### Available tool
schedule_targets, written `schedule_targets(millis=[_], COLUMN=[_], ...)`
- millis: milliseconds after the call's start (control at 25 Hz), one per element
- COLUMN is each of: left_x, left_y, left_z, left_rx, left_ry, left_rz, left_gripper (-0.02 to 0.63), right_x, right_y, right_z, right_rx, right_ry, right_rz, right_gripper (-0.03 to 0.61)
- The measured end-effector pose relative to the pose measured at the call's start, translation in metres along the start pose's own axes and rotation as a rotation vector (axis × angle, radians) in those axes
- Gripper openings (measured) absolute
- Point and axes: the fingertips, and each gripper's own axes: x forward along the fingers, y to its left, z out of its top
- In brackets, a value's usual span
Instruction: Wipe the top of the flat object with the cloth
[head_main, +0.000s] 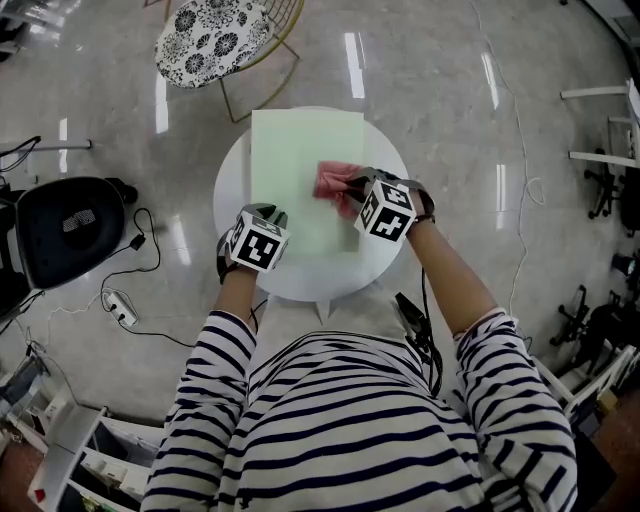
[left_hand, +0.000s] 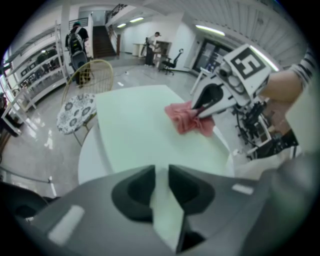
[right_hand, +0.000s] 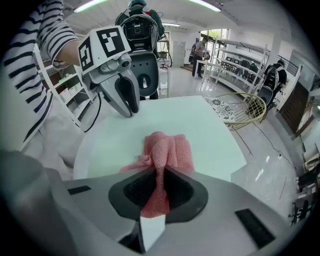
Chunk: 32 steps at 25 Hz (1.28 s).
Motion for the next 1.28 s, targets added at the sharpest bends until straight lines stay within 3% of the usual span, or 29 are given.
schedule_targets(millis=[840, 1080, 1280], left_x=[-0.002, 0.0, -0.004], left_y=[-0.002, -0.002, -0.01], left_z=[-0.001, -0.002, -0.002], left_rx=[0.04, 0.041, 0.015], left_ry=[0.031, 0.042, 0.058], left_rz=[0.023, 0.003, -0.036], left_gripper=[0.087, 0.087, 0.103], right_x=[-0.006, 0.001, -0.003], right_y=[0.144, 0.146, 0.131], right_z=[-0.013, -0.014, -0.026], right_rx=[0.001, 0.017, 0.028], right_ry=[0.038, 0.045, 0.088], right_rz=[0.213, 0.17, 0.071], right_gripper=[0.051, 0.051, 0.049])
